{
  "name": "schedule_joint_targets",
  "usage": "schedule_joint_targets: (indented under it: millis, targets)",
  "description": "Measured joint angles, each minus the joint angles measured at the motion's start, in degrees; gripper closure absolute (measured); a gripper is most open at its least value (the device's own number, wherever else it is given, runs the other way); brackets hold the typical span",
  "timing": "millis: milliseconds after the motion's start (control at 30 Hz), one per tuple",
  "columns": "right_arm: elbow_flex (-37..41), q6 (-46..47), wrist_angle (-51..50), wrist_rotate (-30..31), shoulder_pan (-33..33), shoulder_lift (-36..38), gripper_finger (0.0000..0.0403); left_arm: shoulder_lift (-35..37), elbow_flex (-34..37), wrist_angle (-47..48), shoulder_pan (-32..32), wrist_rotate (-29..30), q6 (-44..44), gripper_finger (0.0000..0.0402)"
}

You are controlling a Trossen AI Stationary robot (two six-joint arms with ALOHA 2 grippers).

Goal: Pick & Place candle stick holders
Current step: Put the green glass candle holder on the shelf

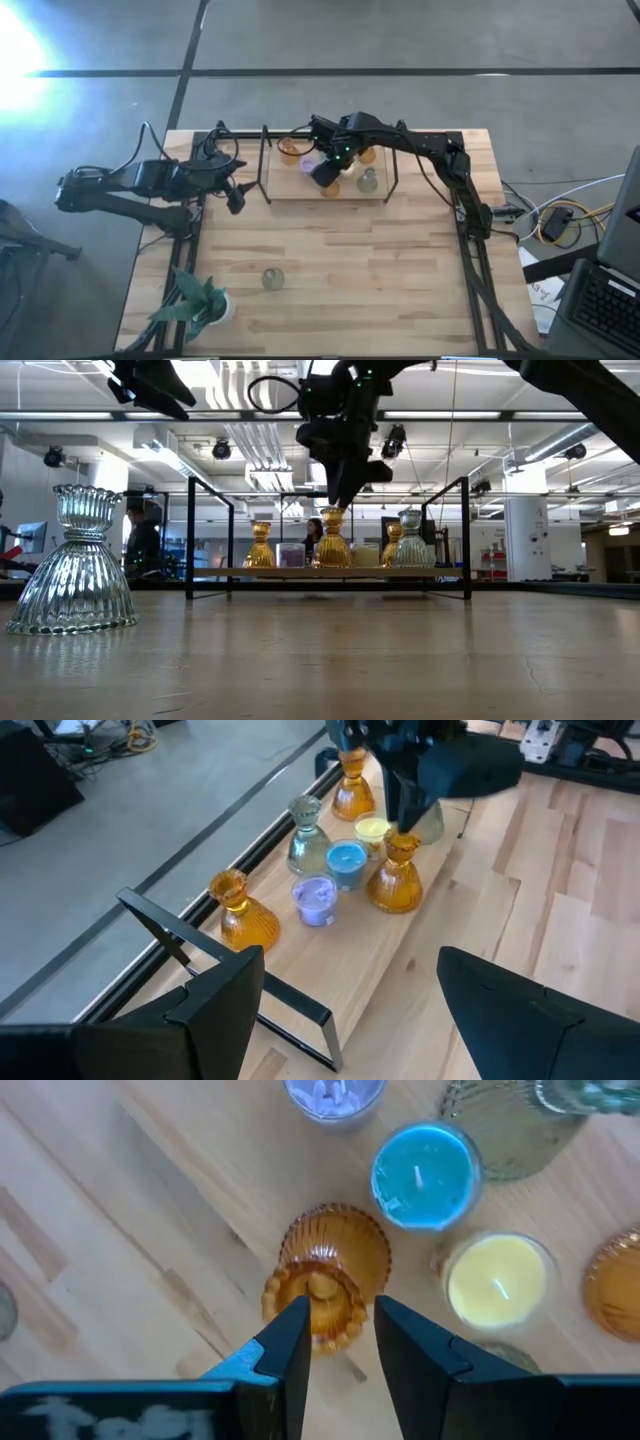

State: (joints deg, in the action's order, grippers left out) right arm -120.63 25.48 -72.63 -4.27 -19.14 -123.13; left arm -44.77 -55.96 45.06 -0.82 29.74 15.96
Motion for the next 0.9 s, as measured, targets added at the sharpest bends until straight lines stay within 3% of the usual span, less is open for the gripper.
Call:
schedule_joint_targets:
  millis: [200, 333, 767, 900]
  targets:
    - [-7.90, 0.63, -8.03, 0.00, 0.98, 0.02, 0.0298, 0.02, 0.00, 0.00, 0.00, -1.07, -1.08, 0.0099]
    - [-14.41, 0.65, -12.28, 0.99, 3.70, 0.74, 0.0299, 0.02, 0.00, 0.00, 0.00, -7.25, -1.09, 0.0099]
    - [-6.33, 8.22, -11.05, 13.10, 19.36, 15.74, 0.0334, -6.87, 0.00, 4.83, -0.11, -37.78, -5.75, 0.0124]
    - [-2.31, 12.88, -10.92, 17.38, 22.65, 19.11, 0.0339, -9.99, 0.00, 5.65, -0.35, -43.24, -7.34, 0.0133]
